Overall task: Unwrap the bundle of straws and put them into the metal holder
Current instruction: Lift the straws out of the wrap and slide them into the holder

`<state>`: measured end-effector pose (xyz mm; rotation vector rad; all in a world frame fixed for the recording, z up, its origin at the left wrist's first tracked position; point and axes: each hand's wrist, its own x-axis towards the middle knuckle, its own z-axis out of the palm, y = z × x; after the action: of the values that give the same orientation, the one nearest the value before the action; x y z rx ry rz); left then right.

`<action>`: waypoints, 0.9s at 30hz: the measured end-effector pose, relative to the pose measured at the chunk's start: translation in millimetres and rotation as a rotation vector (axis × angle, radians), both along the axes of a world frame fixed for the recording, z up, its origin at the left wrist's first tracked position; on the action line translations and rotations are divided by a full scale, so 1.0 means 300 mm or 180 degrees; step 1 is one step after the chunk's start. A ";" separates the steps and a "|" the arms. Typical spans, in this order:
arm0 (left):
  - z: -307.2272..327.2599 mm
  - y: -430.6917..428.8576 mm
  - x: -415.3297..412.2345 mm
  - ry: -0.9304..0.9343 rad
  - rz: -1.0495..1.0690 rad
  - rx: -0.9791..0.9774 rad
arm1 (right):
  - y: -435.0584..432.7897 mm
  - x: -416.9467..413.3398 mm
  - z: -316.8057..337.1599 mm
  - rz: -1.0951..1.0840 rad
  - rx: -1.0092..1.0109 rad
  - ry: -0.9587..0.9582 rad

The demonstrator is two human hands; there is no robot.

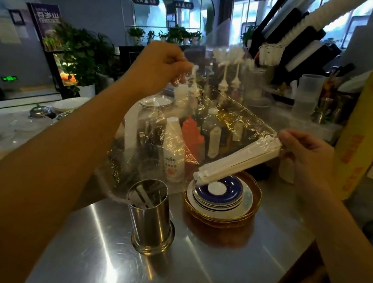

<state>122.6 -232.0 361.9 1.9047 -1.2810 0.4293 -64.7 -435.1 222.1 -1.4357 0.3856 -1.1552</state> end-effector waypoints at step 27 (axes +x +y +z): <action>-0.078 0.080 0.099 0.0349 -0.0097 -0.0306 | 0.043 0.080 0.007 0.0143 -0.0128 0.0126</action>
<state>152.5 -207.9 338.6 1.8011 -1.1952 0.3593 -40.6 -422.1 224.2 -1.4968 0.3578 -1.1054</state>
